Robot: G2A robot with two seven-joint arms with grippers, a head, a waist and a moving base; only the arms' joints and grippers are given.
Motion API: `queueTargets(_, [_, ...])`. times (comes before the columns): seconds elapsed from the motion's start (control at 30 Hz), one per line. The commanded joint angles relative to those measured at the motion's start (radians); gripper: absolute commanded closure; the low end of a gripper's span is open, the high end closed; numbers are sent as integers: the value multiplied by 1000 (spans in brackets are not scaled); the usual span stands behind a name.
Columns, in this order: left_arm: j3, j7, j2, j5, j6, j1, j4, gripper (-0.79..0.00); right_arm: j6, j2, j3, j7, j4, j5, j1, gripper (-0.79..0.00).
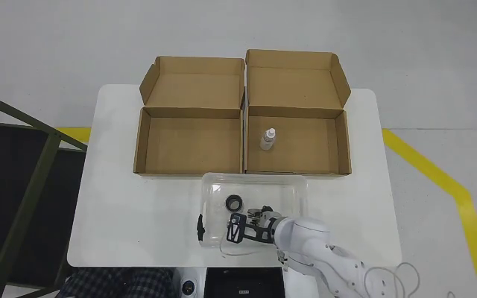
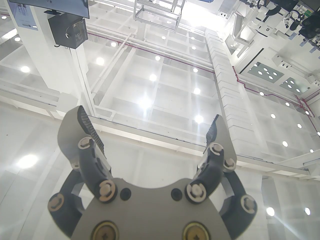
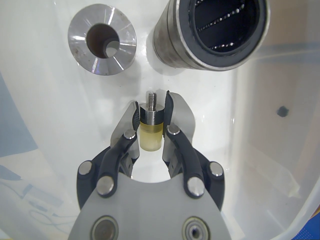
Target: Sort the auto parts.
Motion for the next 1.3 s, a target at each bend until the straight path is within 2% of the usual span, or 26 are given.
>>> queueTargets(0.0, [0, 0, 0, 0, 0, 0, 0, -785, -3, -1, 2, 0, -2, 4, 1, 0])
queueTargets(0.3, [0, 0, 0, 0, 0, 0, 0, -785, -25, 8, 56, -17, -35, 46, -23, 0])
queueTargets(0.63, [0, 0, 0, 0, 0, 0, 0, -785, -91, 36, 200, -105, -62, 162, -81, 0])
queueTargets(1.07, [0, 0, 0, 0, 0, 0, 0, -785, -248, 69, 405, -422, 23, 389, -145, 0])
queueTargets(1.27, [0, 0, 0, 0, 0, 0, 0, -785, -362, 79, 482, -650, 84, 525, -171, 0])
